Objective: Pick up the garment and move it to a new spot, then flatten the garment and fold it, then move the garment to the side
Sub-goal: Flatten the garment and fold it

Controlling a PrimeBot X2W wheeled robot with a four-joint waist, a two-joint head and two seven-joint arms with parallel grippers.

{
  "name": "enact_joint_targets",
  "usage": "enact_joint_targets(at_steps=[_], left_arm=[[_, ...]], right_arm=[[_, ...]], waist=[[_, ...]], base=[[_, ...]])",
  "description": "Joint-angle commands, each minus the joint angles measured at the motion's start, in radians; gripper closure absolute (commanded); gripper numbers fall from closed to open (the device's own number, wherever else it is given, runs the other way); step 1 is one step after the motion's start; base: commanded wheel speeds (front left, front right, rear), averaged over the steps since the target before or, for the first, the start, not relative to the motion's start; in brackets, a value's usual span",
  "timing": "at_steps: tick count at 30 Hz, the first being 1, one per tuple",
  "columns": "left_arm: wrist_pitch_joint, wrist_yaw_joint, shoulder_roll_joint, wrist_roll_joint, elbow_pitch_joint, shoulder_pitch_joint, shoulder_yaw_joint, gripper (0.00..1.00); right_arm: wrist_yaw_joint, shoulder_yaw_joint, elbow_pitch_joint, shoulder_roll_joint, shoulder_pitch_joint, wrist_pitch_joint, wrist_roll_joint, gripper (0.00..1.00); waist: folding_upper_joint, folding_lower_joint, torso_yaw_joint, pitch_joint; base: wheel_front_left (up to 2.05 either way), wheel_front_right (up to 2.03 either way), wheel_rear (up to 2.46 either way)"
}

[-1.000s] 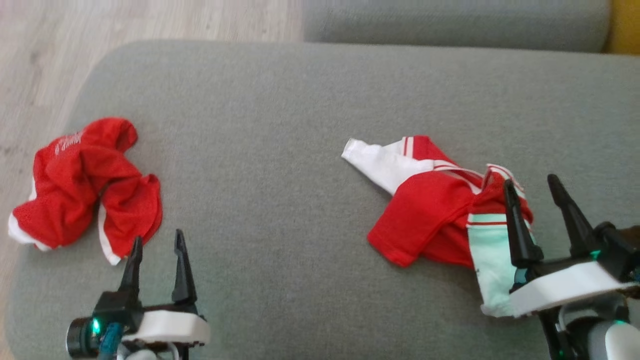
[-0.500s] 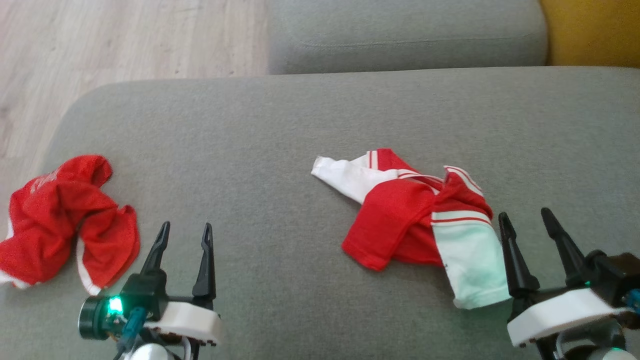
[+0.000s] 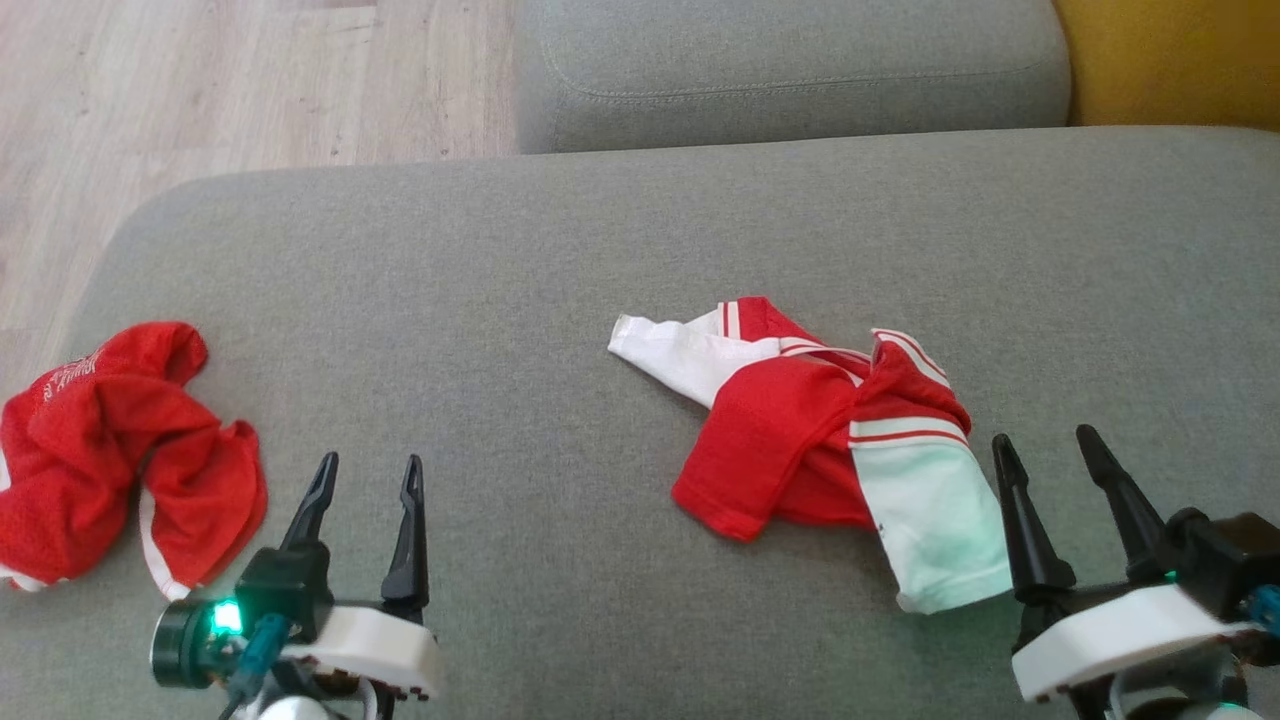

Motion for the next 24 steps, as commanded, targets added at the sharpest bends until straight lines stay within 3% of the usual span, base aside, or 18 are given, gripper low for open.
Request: enact_joint_targets(at_steps=[1, 4, 12, 24], left_arm=[[-0.003, 0.007, 0.018, -0.007, -0.035, -0.037, 0.034, 0.0], [-0.002, 0.009, 0.016, -0.01, -0.037, -0.037, 0.032, 0.0], [-0.011, 0.007, 0.01, -0.007, -0.049, -0.067, 0.019, 0.0], [-0.035, 0.002, -0.01, -0.01, -0.023, -0.125, 0.003, 0.0]], right_arm=[[-0.001, 0.027, -0.042, -0.006, -0.04, -0.003, 0.003, 0.0], [-0.001, 0.031, -0.036, -0.006, -0.037, 0.015, -0.002, 0.0], [-0.001, 0.105, 0.087, -0.007, 0.028, 0.203, -0.04, 0.0], [-0.001, 0.157, 0.259, -0.017, -0.049, 0.175, -0.047, 0.0]], waist=[[0.0, -0.0001, 0.0, 0.001], [0.0, -0.0001, 0.0, 0.005], [0.0, -0.0001, 0.012, 0.06], [0.0, -0.0001, 0.04, 0.122]], base=[[0.0, 0.0, 0.0], [0.0, 0.0, 0.0], [0.0, 0.0, 0.0], [0.0, 0.0, 0.0]])
